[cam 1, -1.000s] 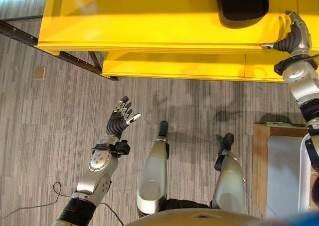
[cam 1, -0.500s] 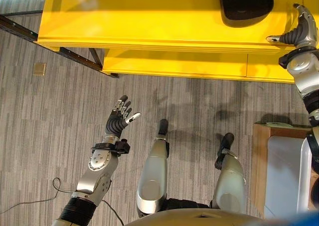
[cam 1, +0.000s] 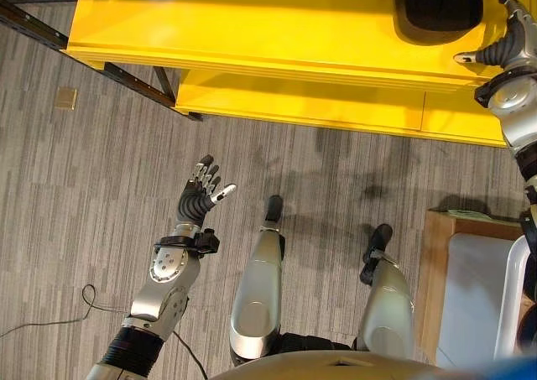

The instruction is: Move parts from the plastic box to the shelf.

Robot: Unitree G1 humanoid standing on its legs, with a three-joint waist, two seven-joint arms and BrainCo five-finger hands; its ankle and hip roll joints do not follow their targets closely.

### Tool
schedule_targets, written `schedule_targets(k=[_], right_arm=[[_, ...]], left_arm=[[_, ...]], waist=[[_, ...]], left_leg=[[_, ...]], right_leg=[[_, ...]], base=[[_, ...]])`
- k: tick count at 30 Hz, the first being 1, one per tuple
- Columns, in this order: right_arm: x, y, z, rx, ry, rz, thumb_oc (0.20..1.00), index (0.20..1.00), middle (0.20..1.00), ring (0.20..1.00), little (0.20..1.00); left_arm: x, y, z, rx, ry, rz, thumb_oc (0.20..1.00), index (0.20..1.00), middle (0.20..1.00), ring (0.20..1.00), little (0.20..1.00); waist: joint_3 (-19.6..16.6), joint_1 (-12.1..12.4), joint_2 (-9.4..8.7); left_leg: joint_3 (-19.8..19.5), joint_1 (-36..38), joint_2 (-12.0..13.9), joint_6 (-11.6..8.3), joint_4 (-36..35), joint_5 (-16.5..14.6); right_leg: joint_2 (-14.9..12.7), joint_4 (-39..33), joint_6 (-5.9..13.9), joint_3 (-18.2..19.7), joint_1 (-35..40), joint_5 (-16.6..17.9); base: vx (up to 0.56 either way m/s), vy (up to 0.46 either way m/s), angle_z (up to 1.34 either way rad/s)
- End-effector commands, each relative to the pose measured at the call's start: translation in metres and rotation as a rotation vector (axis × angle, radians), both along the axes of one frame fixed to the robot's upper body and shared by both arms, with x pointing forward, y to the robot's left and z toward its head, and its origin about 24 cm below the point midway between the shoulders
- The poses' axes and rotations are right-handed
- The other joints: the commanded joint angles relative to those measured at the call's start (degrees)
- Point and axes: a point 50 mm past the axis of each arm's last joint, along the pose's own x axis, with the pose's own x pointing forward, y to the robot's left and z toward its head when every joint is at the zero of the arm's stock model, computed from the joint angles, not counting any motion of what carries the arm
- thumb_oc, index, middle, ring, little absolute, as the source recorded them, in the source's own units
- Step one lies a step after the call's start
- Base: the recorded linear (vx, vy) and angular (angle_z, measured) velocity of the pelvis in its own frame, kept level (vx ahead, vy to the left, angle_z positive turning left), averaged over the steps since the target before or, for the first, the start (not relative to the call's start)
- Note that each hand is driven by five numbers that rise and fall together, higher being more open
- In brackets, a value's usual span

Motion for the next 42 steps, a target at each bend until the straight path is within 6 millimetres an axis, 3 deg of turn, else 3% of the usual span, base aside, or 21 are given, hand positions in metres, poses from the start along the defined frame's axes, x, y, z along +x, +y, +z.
schedule_targets(k=[1,13,16,17,18,19,20,27,33,42], right_arm=[[0.013,0.042,-0.001,-0.039,0.024,0.149,1.0,1.0,1.0,1.0,1.0],[0.018,0.068,-0.006,-0.074,0.045,0.237,1.0,1.0,1.0,1.0,1.0],[0.018,0.067,-0.007,-0.07,0.047,0.231,1.0,1.0,1.0,1.0,1.0],[0.018,0.068,-0.007,-0.069,0.045,0.232,1.0,1.0,1.0,1.0,1.0],[0.019,0.069,-0.008,-0.055,0.044,0.24,1.0,1.0,1.0,1.0,1.0],[0.019,0.069,-0.008,-0.042,0.041,0.24,1.0,1.0,1.0,1.0,1.0],[0.019,0.068,-0.011,-0.045,0.054,0.234,1.0,1.0,1.0,1.0,1.0],[0.019,0.068,-0.01,-0.042,0.048,0.231,1.0,1.0,1.0,1.0,1.0],[0.019,0.053,-0.003,-0.031,0.029,0.152,1.0,1.0,1.0,1.0,1.0],[0.008,0.002,0.004,0.07,-0.013,-0.048,1.0,1.0,1.0,1.0,1.0]], left_arm=[[-0.004,0.005,0.021,-0.003,-0.108,0.01,1.0,1.0,1.0,1.0,1.0],[-0.002,0.005,0.022,-0.009,-0.117,0.015,1.0,1.0,1.0,1.0,1.0],[-0.002,0.005,0.023,-0.01,-0.118,0.014,1.0,1.0,1.0,1.0,1.0],[-0.002,0.005,0.023,-0.011,-0.121,0.014,1.0,1.0,1.0,1.0,1.0],[-0.002,0.005,0.023,-0.011,-0.121,0.016,1.0,1.0,1.0,1.0,1.0],[-0.002,0.005,0.023,-0.011,-0.123,0.016,1.0,1.0,1.0,1.0,1.0],[-0.002,0.006,0.023,-0.009,-0.121,0.018,1.0,1.0,1.0,1.0,1.0],[-0.003,0.006,0.024,-0.006,-0.122,0.016,1.0,1.0,1.0,1.0,1.0],[-0.003,0.007,0.023,-0.006,-0.117,0.022,1.0,1.0,1.0,1.0,1.0],[-0.002,0.005,0.023,-0.009,-0.114,0.018,1.0,1.0,1.0,1.0,1.0]], waist=[[0.14,2.57,-2.11],[0.14,2.89,-2.82],[0.14,2.98,-2.78],[0.16,3.04,-2.64],[0.14,3.04,-2.83],[0.16,3.12,-2.68],[0.14,3.2,-2.93],[0.14,3.46,-3.33],[0.14,3.58,-3.44],[0.14,2.52,-3.72]], left_leg=[[-0.32,-4.18,1.35,0.79,0.56,1.09],[-0.52,-4.11,1.3,0.84,0.76,0.86],[-0.62,-4.1,1.28,0.84,0.85,0.84],[-0.57,-4.77,1.16,1.23,0.56,2.35],[-0.64,-4.03,1.27,0.84,0.88,0.83],[-0.61,-4.74,1.17,1.23,0.59,2.35],[-0.75,-4.09,1.25,0.82,1.14,0.71],[-1.07,-4.18,1.21,0.79,0.89,0.86],[-1.03,-4.06,1.16,0.84,0.72,0.85],[-0.59,-3.56,1.54,0.9,0.55,0.82]], right_leg=[[-0.08,5.91,-0.61,-0.65,6.02,-9.06],[0.11,5.59,-0.66,-0.48,6.53,-9.03],[0.11,5.58,-0.65,-0.57,6.61,-9.02],[0.1,5.18,-0.93,-0.88,6.12,-7.73],[0.12,5.54,-0.67,-0.67,6.77,-9.0],[0.12,5.17,-0.93,-1.01,6.18,-7.72],[0.19,5.56,-0.64,-0.8,6.9,-9.09],[0.37,5.29,-0.63,-1.15,7.2,-9.16],[0.39,5.21,-0.62,-1.26,7.25,-9.06],[0.8,5.09,-0.69,-0.47,6.88,-8.94]], base=[[0.0,0.0,0.0],[0.0,0.0,0.0],[-0.03,0.013,0.0],[0.0,0.0,0.0],[-0.08,0.043,0.01],[0.07,-0.024,0.04],[0.0,0.0,0.0],[0.01,-0.008,0.03],[0.0,-0.001,0.01],[0.0,0.0,0.0]])
